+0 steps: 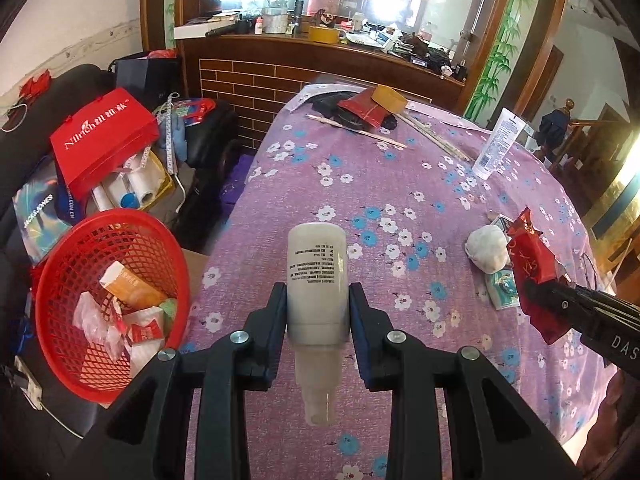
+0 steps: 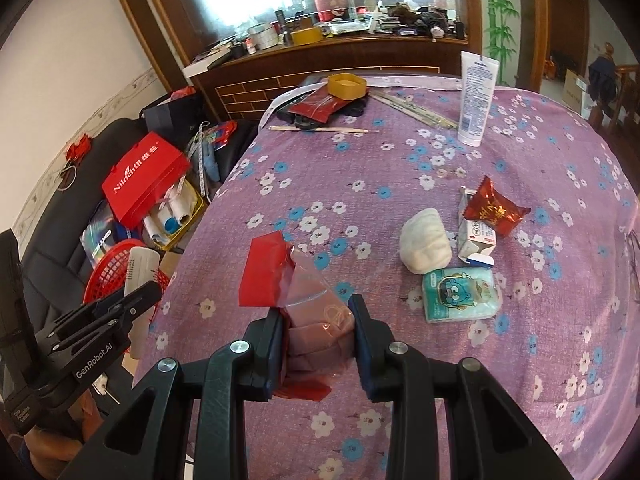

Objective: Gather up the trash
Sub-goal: 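Carry the spray bottle and packet over the red basket with both tools, then open both tools to drop the items into the red basket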

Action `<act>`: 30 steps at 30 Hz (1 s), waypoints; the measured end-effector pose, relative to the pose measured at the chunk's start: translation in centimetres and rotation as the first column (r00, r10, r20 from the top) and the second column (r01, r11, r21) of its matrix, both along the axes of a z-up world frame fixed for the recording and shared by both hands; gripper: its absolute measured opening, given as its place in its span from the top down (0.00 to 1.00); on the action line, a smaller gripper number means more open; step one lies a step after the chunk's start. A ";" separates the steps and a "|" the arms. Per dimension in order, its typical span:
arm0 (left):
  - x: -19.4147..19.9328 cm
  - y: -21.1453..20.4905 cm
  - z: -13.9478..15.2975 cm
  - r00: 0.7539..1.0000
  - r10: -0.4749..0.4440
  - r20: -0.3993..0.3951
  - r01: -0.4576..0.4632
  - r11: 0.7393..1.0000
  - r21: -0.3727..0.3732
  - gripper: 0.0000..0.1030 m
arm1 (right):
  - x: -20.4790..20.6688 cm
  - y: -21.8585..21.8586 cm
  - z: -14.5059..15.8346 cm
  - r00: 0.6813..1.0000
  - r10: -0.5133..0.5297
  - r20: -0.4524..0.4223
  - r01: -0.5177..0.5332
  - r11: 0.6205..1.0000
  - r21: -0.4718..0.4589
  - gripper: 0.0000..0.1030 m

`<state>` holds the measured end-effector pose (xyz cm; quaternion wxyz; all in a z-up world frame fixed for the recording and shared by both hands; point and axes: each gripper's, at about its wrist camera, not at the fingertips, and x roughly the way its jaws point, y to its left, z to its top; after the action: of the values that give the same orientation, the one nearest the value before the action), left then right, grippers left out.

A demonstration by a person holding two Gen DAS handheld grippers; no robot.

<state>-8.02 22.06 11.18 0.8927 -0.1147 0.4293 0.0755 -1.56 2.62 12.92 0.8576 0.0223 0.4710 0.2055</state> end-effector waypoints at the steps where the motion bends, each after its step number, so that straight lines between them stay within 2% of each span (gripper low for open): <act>1: -0.2 0.1 0.1 1.000 0.005 0.004 -0.005 1.000 0.003 0.72 | -0.1 0.2 0.0 1.000 0.005 0.001 -0.005 1.000 -0.002 0.68; 12: -1.9 2.2 0.2 0.998 0.064 0.019 -0.064 0.998 0.014 0.72 | -1.1 4.0 0.0 0.994 0.110 0.010 -0.110 0.993 -0.032 0.68; 20: -3.6 6.0 -0.2 0.989 0.149 0.014 -0.149 0.989 -0.017 0.72 | -1.2 8.3 -0.7 0.979 0.201 -0.033 -0.202 0.979 -0.031 0.67; 24: -4.6 9.4 -0.5 0.976 0.220 0.006 -0.219 0.975 -0.044 0.72 | -0.7 11.8 -1.1 0.960 0.273 -0.070 -0.275 0.961 -0.020 0.67; 30: -6.5 15.4 -1.3 0.940 0.341 -0.017 -0.342 0.937 -0.076 0.72 | -0.4 18.3 -1.2 0.925 0.367 -0.093 -0.369 0.930 0.004 0.67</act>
<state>-14.52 37.50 9.84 0.8602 -0.2219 0.4070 0.2128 -1.92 20.88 11.75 0.7813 -0.0629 0.5073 0.3582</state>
